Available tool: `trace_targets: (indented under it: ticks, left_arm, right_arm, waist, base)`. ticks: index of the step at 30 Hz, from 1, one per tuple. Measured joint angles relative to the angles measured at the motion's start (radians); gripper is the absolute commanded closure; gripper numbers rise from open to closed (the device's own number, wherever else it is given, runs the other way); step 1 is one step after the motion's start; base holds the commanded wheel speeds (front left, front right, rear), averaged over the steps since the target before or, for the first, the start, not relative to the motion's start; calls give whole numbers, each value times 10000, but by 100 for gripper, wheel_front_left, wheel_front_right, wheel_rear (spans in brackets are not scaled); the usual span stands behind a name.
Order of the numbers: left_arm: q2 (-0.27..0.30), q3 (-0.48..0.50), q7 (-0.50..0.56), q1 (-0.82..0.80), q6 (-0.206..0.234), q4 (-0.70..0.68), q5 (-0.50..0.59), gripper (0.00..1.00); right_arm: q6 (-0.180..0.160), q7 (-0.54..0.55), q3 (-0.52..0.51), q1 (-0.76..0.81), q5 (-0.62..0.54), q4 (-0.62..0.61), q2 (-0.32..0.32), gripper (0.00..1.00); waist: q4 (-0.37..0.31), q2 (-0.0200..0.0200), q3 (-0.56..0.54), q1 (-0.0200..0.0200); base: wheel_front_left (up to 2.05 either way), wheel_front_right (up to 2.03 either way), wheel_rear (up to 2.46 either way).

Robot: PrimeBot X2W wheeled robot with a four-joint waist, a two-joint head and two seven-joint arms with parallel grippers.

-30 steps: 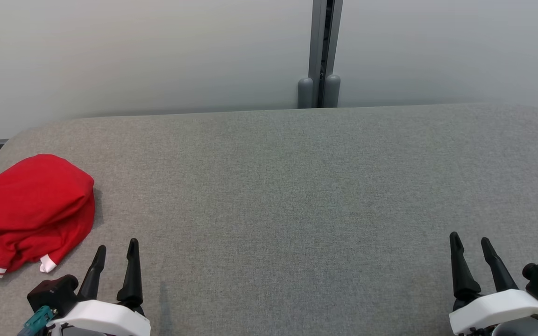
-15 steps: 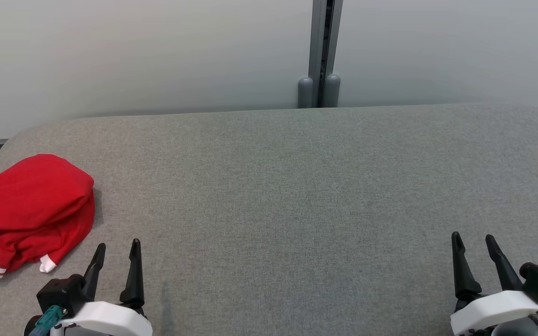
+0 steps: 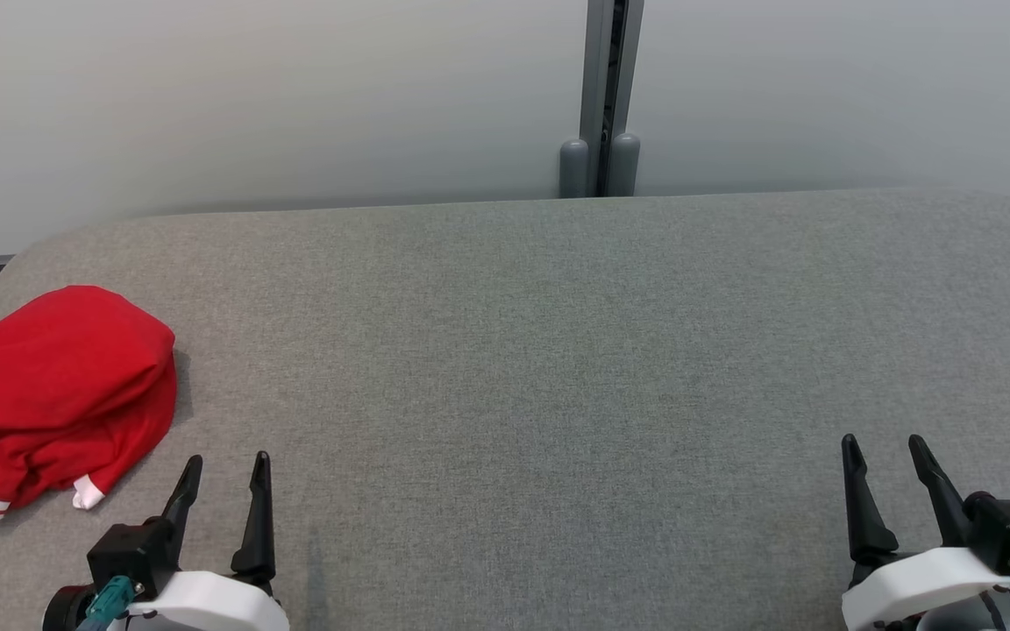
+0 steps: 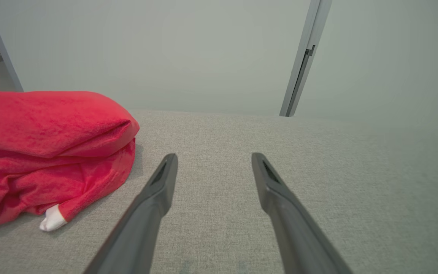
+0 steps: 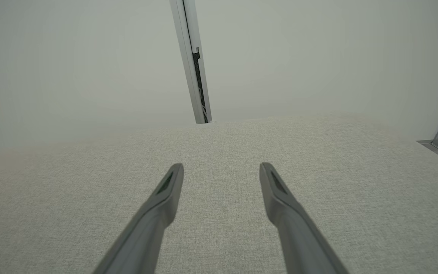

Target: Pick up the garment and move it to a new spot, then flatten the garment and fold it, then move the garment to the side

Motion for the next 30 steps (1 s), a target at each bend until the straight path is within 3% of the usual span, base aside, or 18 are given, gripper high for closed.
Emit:
trace_targets:
  ticks: [20, 30]
  left_arm:
    - [12, 50, -238, -36, 146, 59, 813, 0]
    - [17, 217, -247, -155, 282, 102, 748, 0]
  right_arm:
    - [2, -222, 92, -92, -786, 15, -17, 0]
    - [4, -230, 374, -140, -734, -8, -23, 0]
  waist:
    - [137, 0, 102, 0]
    - [1167, 0, 236, 0]
  base:
    - [0, 0, 0]
    - [0, 0, 0]
